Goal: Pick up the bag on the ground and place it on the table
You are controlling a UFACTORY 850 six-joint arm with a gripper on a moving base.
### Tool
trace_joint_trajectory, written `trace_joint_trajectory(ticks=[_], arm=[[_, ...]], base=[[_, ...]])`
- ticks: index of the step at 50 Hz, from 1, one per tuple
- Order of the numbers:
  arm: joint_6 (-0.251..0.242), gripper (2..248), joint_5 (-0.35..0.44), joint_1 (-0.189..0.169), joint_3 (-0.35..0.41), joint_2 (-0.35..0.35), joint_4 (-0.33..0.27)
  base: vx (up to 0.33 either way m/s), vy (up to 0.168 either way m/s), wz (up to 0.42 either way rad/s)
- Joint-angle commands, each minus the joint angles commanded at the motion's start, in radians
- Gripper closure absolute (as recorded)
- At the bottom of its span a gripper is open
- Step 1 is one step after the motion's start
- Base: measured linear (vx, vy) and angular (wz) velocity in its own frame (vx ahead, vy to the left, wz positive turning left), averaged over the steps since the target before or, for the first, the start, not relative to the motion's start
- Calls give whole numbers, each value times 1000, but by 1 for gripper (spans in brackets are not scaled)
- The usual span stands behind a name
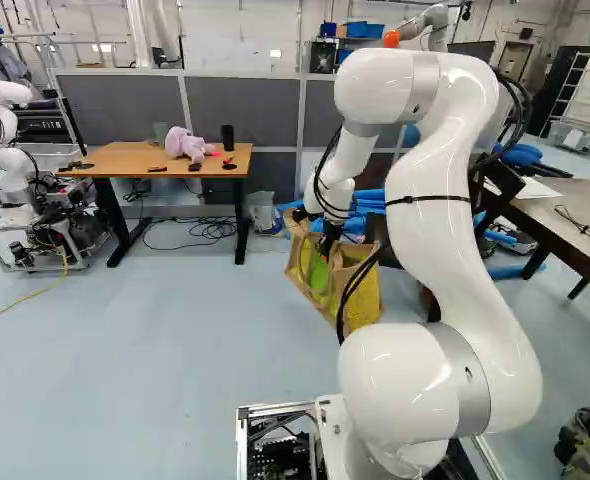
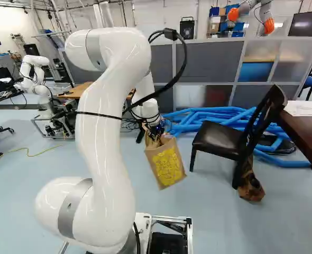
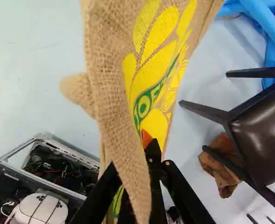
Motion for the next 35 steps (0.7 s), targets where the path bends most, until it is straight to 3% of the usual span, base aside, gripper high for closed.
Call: trace_joint_trajectory(ticks=[35], arm=[[0,229,-81,20,40,117,0]], base=[[0,0,0]])
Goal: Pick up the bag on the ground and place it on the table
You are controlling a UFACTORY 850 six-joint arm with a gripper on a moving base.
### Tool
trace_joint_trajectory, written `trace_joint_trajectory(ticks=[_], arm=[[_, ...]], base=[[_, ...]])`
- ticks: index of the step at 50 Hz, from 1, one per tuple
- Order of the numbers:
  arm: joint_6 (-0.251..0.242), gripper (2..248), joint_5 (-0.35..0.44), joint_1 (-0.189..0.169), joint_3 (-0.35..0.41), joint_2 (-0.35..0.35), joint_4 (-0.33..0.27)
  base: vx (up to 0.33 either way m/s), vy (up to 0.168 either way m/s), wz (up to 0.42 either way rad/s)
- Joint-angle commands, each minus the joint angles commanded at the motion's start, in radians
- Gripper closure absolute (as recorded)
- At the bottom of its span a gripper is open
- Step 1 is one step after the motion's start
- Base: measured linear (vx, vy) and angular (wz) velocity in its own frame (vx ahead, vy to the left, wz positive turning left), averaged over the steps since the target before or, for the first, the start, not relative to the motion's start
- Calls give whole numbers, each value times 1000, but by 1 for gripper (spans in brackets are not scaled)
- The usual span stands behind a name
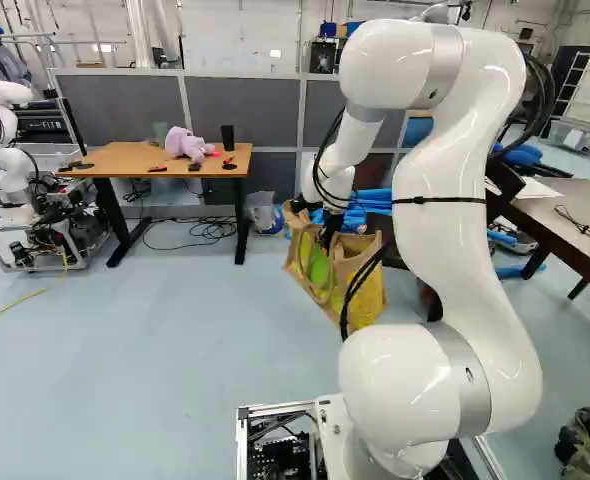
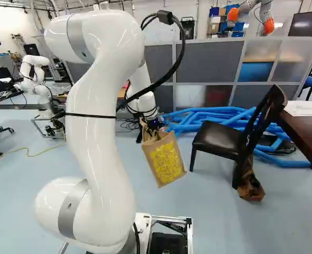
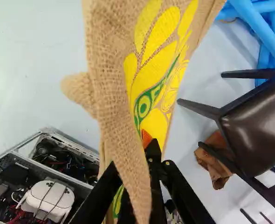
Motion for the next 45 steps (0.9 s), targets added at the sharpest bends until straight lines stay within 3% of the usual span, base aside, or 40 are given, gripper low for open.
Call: trace_joint_trajectory(ticks=[45], arm=[[0,229,-99,29,25,139,3]], base=[[0,0,0]])
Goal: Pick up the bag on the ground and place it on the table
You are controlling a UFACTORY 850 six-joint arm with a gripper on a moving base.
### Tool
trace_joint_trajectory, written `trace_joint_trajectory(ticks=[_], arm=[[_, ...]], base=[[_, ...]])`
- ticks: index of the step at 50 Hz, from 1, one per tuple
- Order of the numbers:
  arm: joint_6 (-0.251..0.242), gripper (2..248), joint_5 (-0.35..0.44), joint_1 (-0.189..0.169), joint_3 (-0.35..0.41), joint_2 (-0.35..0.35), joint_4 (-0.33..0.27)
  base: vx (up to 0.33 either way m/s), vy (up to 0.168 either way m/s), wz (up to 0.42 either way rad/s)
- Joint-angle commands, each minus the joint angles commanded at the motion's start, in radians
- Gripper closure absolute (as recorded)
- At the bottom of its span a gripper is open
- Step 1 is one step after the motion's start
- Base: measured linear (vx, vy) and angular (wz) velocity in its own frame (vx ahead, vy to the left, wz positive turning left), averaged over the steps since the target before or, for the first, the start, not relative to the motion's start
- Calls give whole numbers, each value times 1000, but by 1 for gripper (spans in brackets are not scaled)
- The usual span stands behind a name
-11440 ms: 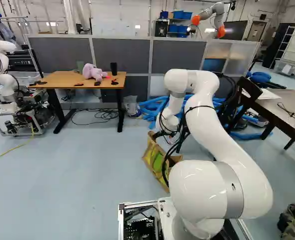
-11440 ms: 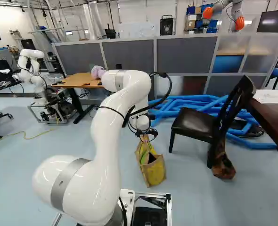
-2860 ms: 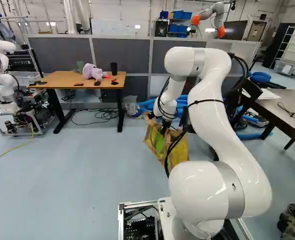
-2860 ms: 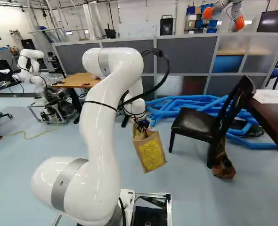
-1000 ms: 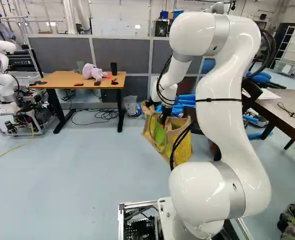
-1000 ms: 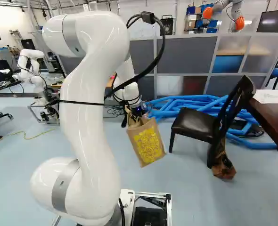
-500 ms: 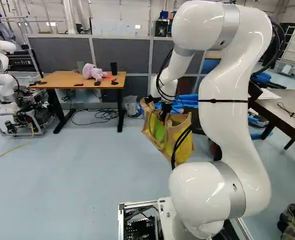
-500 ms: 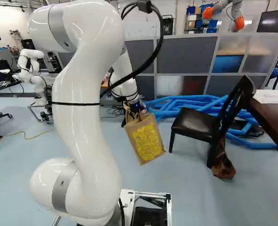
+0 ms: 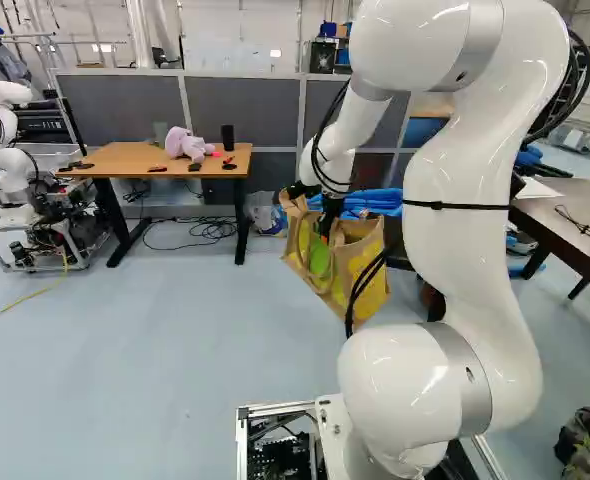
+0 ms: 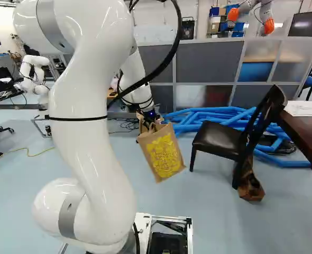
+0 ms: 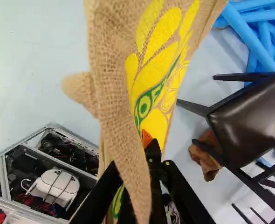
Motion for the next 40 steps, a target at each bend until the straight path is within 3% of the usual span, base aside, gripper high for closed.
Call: trace_joint_trajectory(ticks=[40], arm=[[0,229,-36,34,15,119,57]], base=[[0,0,0]])
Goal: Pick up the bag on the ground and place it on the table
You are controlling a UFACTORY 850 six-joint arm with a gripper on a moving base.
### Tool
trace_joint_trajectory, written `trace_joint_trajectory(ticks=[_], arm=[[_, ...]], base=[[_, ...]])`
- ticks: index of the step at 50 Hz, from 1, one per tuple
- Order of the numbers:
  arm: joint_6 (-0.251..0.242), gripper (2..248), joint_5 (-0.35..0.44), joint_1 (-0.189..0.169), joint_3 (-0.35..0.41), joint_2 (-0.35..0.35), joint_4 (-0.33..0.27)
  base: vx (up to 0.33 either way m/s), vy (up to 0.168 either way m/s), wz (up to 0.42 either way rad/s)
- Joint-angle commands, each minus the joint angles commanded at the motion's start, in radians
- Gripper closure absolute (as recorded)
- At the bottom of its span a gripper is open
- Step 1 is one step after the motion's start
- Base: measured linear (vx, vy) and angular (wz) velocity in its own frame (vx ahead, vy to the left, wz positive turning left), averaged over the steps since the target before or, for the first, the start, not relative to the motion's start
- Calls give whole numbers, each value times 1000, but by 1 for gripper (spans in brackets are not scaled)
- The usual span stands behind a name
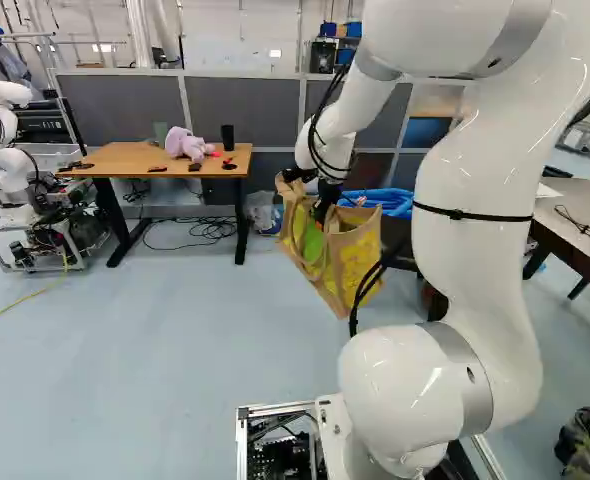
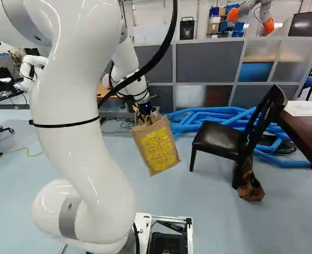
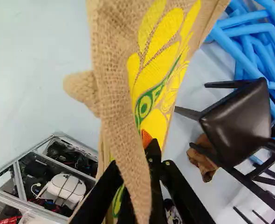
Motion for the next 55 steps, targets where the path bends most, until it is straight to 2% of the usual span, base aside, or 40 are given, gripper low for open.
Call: trace_joint_trajectory(ticks=[55], arm=[[0,229,-162,46,2,154,0]], base=[[0,0,0]])
